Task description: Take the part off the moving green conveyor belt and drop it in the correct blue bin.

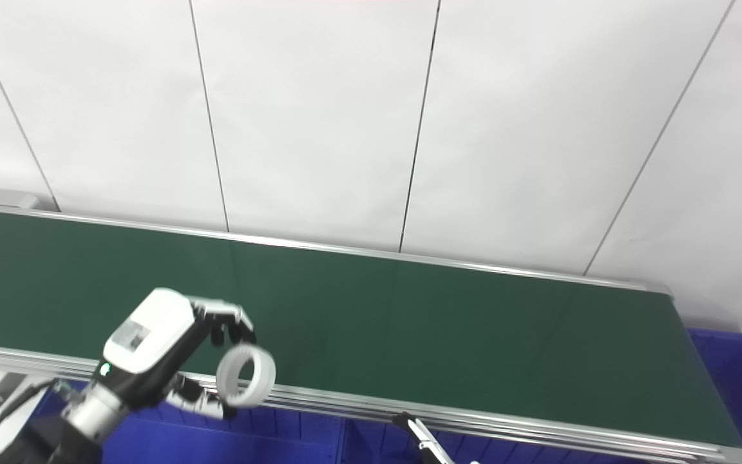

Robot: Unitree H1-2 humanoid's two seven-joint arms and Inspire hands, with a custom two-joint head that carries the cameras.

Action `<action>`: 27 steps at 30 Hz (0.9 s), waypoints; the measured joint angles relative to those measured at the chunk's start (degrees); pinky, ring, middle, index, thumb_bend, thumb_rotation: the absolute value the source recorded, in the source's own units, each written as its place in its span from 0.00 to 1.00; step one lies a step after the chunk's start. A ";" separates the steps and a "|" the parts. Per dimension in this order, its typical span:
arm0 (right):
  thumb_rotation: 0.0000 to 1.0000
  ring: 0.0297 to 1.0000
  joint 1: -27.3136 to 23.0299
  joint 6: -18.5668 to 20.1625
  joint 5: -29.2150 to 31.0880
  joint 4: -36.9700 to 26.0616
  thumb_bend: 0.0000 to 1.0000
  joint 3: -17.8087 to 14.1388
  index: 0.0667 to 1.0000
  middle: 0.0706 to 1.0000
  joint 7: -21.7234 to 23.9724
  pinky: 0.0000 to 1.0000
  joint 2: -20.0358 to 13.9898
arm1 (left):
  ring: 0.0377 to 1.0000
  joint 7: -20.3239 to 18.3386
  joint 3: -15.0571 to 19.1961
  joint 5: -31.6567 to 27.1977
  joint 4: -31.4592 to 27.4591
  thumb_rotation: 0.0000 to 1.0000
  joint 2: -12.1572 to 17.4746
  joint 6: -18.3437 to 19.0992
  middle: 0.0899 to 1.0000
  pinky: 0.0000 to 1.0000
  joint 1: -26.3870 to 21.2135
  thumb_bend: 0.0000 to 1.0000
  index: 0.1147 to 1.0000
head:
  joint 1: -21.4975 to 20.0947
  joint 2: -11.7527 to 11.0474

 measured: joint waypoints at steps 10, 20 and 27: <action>0.98 0.93 -0.44 1.26 0.15 -1.98 0.40 -0.11 0.93 0.96 1.40 0.88 0.19 | 0.42 -0.28 -1.61 0.67 5.63 0.00 -2.32 -1.58 0.46 0.24 4.60 0.50 0.39 | -0.97 5.01; 0.98 0.93 -2.93 10.20 1.17 -11.10 0.36 -1.08 0.93 0.95 4.96 0.87 0.45 | 0.42 -0.74 -5.47 4.04 14.00 0.00 -3.50 -2.68 0.47 0.26 3.06 0.50 0.39 | -3.34 13.80; 0.95 0.93 -2.87 12.22 1.74 -12.06 0.33 -1.14 0.92 0.95 6.20 0.87 0.48 | 0.42 0.35 -6.29 5.85 18.64 0.00 -3.91 -2.75 0.46 0.24 2.20 0.50 0.39 | -3.60 13.71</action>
